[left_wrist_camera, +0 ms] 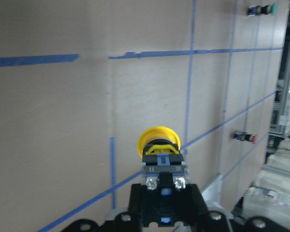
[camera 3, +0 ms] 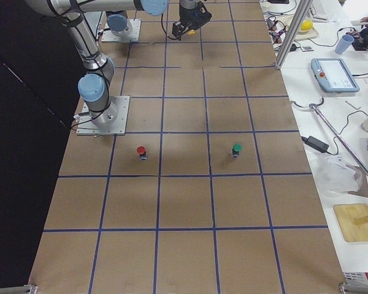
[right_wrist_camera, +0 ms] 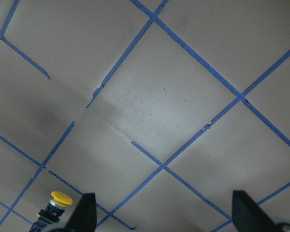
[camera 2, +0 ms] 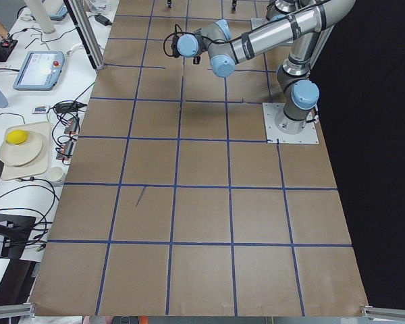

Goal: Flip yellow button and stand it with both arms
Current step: 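Lift the yellow button with the left gripper and carry it toward the right gripper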

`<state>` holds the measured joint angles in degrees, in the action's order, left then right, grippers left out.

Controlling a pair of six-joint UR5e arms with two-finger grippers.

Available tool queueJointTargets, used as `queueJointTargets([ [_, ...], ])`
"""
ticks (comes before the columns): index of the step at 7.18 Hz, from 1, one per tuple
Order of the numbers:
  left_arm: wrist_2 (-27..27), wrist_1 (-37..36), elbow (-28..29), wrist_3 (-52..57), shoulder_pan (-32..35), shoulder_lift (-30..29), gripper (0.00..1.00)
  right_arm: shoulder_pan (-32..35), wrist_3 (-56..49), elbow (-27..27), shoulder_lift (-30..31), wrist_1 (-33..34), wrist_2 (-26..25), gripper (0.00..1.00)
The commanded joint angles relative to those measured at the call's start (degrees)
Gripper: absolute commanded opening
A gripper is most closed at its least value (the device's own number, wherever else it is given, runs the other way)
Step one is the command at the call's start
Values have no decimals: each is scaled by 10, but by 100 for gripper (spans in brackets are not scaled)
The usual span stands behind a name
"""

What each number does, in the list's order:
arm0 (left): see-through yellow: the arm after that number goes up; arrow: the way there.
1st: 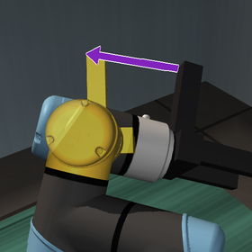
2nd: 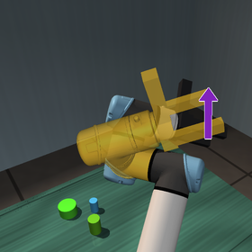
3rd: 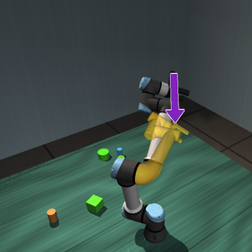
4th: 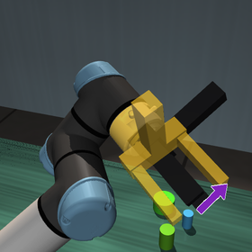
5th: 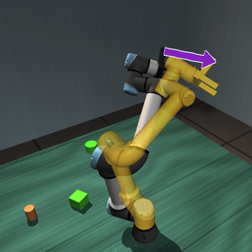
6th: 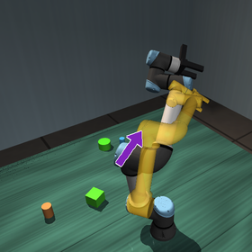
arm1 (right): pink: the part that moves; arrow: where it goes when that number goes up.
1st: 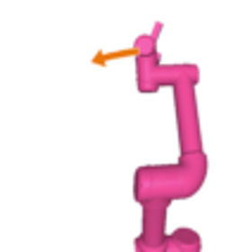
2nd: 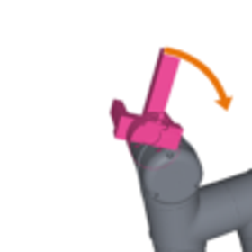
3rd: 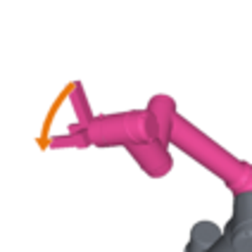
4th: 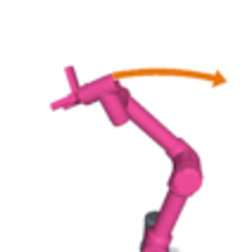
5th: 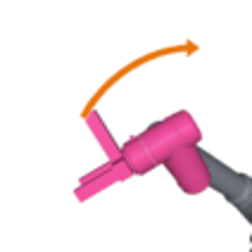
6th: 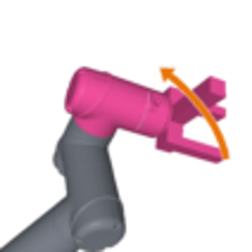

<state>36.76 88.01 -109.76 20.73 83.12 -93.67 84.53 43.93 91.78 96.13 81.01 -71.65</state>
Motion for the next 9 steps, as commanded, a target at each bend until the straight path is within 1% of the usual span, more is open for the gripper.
queueJointTargets([
  [1, -133, -6, 2, -38, 57, 13, 8, -39, 1, 9, -12, -13, 63, 100],
  [2, -162, -15, 2, -52, 71, 14, 7, -52, 3, 10, -12, -18, 97, 100],
  [3, -178, -60, 2, -96, 85, 10, 6, -63, 3, 10, -12, -50, 130, 100],
  [4, -180, -123, 2, -166, 102, 6, 6, -75, 5, 10, -13, -72, 149, 100],
  [5, -180, -149, 2, -199, 114, 6, 6, -82, 5, 11, -15, -102, 175, 100],
  [6, -198, -149, 2, -200, 118, 9, 5, -82, 20, 18, -18, -106, 198, 100],
  [7, -218, -150, 5, -208, 120, 10, 5, -82, 57, 30, -18, -99, 244, 100],
  [9, -220, -149, 16, -217, 129, 9, 5, -81, 56, 46, -17, -99, 258, 100],
])
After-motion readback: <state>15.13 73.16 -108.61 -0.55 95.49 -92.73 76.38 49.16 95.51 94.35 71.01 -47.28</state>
